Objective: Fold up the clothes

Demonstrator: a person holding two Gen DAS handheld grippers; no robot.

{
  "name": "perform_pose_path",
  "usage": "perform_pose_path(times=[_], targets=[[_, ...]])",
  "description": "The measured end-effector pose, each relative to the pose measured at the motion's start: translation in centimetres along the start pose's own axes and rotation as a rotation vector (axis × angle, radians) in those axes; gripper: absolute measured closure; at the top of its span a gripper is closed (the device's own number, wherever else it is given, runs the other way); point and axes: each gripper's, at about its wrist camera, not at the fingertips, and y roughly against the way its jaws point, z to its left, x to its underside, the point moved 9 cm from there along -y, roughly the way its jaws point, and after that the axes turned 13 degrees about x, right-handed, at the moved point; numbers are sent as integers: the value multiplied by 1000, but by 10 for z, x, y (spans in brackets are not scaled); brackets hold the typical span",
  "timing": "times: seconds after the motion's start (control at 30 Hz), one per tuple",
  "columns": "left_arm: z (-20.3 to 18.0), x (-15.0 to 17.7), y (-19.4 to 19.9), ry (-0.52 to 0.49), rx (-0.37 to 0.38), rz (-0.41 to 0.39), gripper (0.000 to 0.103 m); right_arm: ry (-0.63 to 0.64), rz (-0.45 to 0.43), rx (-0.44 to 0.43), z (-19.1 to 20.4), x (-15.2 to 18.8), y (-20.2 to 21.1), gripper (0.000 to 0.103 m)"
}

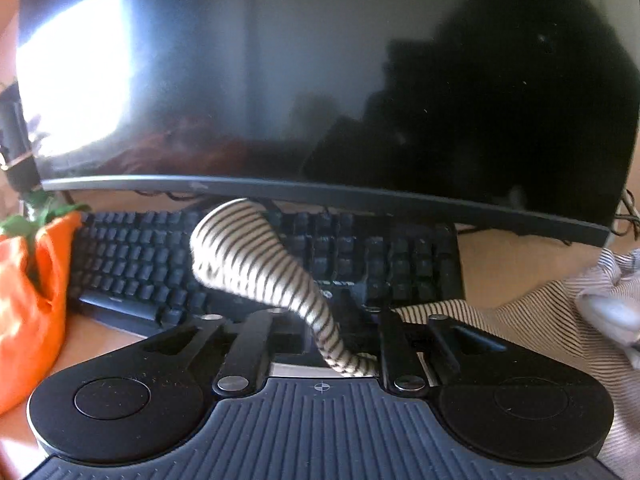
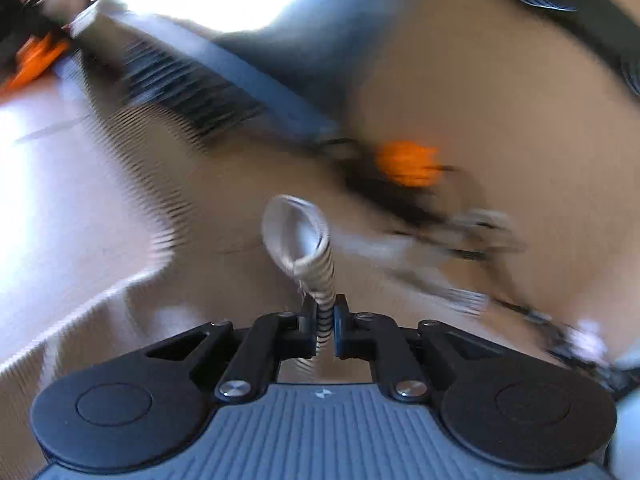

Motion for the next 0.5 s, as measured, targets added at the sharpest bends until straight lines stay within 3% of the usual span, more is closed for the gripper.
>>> perform_pose_path(times=[0.07,0.2,0.23,0.3,0.37,0.5], targets=[[0,2,3,21,51,6,45,-89,13,118,-65,8,11,96],[-16,7,15,52,136,1,28,-107,8,606,-213,34,53,96],[-23,7,20,55,162,-2,26,-102,8,678,-235,38,63,96],[-44,3,26,34,218,-6,15,-94,22,751,-262,46,80,95],[-66,2,28,7,273,-7,10,-87,67,727,-266,58,80,90],[-117,11,25,13,419,49,10,-121,129,603,-239,87,72,61]])
